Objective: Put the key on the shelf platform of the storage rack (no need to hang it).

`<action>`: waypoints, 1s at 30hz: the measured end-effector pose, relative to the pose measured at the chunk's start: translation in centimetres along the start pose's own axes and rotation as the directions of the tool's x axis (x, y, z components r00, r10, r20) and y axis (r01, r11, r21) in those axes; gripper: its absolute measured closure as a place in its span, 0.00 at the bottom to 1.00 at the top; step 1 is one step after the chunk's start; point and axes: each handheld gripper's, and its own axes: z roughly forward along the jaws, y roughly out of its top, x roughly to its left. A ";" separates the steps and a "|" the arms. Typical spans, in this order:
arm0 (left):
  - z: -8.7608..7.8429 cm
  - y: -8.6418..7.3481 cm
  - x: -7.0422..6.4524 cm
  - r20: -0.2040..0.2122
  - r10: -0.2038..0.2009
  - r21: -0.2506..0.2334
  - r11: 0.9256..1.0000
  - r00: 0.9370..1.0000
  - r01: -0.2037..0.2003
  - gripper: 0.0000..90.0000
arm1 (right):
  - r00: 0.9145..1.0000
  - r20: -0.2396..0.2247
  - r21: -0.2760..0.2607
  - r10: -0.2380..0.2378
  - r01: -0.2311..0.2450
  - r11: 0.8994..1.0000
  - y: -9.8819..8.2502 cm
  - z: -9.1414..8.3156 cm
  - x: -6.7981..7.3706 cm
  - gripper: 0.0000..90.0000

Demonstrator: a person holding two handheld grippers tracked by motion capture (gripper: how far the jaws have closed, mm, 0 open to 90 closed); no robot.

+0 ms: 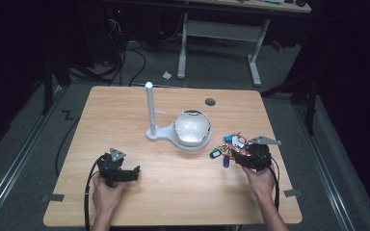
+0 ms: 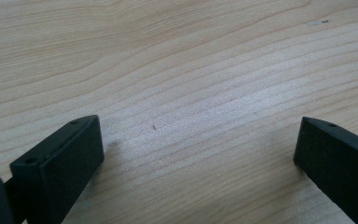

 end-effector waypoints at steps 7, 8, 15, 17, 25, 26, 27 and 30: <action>0.0 0.0 0.0 0.001 0.003 0.000 1.000 1.000 -0.003 0.02 | 0.999 0.025 0.000 0.022 -0.022 1.000 1.5 1.8 -1.2 0.45; 0.0 0.0 0.0 0.001 0.003 0.000 1.000 1.000 -0.003 0.02 | 0.999 0.030 0.005 0.025 -0.025 1.000 1.7 2.2 -1.4 0.46; -0.1 -0.1 0.0 -0.003 -0.009 0.006 1.000 1.000 0.009 0.02 | 0.997 0.046 0.043 0.054 -0.056 0.998 1.9 4.4 -2.5 0.46; -0.1 0.0 0.0 0.002 -0.002 0.005 1.000 1.000 0.002 0.02 | 0.997 0.047 0.061 0.057 -0.060 0.996 1.7 5.1 -2.6 0.46; -0.1 -0.1 0.0 0.006 0.005 0.007 1.000 1.000 -0.005 0.02 | 0.996 0.057 0.075 0.067 -0.071 0.995 2.0 6.9 -3.4 0.46; -0.2 -0.1 0.0 0.009 0.007 0.010 1.000 1.000 -0.007 0.02 | 0.997 0.063 0.082 0.054 -0.059 0.995 2.1 7.2 -3.4 0.46; -0.2 -0.1 0.1 0.012 0.010 0.010 1.000 1.000 -0.010 0.03 | 0.997 0.064 0.092 0.050 -0.056 0.994 2.1 7.5 -3.4 0.47; -0.2 -0.1 0.1 0.013 0.011 0.010 1.000 1.000 -0.011 0.03 | 0.995 0.071 0.116 0.073 -0.081 0.990 1.8 8.2 -3.8 0.48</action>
